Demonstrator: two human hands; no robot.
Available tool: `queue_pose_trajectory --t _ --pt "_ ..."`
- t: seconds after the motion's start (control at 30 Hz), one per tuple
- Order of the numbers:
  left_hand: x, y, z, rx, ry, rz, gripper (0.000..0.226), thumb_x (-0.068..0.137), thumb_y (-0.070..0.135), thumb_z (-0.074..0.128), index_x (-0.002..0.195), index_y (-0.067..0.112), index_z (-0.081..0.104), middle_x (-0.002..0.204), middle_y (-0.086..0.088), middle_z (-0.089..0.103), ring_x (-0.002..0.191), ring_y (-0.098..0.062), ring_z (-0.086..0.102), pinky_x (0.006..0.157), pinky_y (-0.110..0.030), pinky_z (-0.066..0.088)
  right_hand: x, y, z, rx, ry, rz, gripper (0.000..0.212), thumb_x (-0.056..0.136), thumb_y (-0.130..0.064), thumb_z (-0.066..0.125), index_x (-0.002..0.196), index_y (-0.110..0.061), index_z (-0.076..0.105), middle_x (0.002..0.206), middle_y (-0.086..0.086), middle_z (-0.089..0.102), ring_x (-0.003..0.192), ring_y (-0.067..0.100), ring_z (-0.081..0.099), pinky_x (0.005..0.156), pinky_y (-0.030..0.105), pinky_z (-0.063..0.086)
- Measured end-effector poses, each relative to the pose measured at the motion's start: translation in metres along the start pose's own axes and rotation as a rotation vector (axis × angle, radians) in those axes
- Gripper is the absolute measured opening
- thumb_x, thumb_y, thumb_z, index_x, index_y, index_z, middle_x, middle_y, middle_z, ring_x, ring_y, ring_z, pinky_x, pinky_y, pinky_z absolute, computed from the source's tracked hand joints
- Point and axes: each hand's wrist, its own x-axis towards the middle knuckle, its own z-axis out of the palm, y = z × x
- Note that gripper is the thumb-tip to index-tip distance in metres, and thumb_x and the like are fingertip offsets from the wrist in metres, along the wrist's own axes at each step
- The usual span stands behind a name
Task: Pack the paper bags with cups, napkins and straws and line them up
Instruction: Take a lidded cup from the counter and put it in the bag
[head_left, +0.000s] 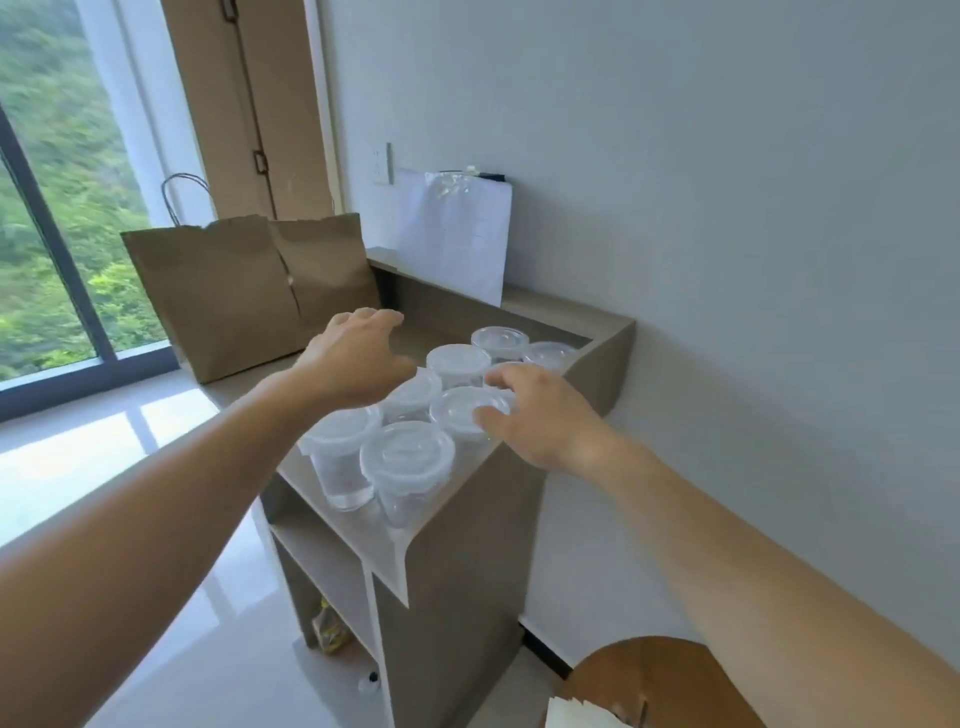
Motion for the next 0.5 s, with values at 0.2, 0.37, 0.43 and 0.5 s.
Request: queue_pose_trajectory --t 0.2,0.37,0.43,0.5 --pt "0.008 -0.105 -0.005 0.030 -0.073 -0.161 0.065 0.090 0.035 0.058 0.150 0.021 0.038 0.153 -0.007 0.039 0.140 -0.032 0.032 0.110 -0.046 0.035 0.069 -0.072 0.057 -0.127 -0.268 -0.163 0.075 0.084 -0.055 0.065 0.147 -0.024 0.038 0.147 -0.001 0.040 0.133 0.020 0.040 0.099 0.035 0.038" --pt "0.006 -0.143 0.004 0.014 -0.111 -0.203 0.063 0.090 0.037 0.059 0.147 0.019 0.039 0.150 -0.009 0.041 0.138 -0.033 0.034 0.109 -0.045 0.037 0.102 -0.100 0.091 -0.313 -0.422 -0.218 0.097 0.069 -0.064 0.073 0.149 -0.029 0.032 0.147 -0.002 0.041 0.135 0.023 0.038 0.105 0.039 0.038" --pt "0.007 -0.150 0.007 0.005 -0.111 -0.206 0.059 0.089 0.036 0.059 0.142 0.018 0.043 0.146 -0.008 0.043 0.135 -0.032 0.036 0.106 -0.044 0.039 0.109 -0.101 0.101 -0.374 -0.468 -0.215 0.100 0.063 -0.066 0.075 0.146 -0.033 0.033 0.142 -0.004 0.045 0.131 0.027 0.038 0.098 0.038 0.037" --pt "0.010 -0.151 0.009 -0.005 -0.112 -0.196 0.060 0.089 0.035 0.058 0.144 0.019 0.042 0.147 -0.007 0.042 0.136 -0.031 0.035 0.103 -0.042 0.038 0.115 -0.099 0.106 -0.369 -0.490 -0.193 0.104 0.060 -0.066 0.075 0.148 -0.038 0.027 0.140 -0.005 0.044 0.130 0.028 0.033 0.093 0.038 0.034"
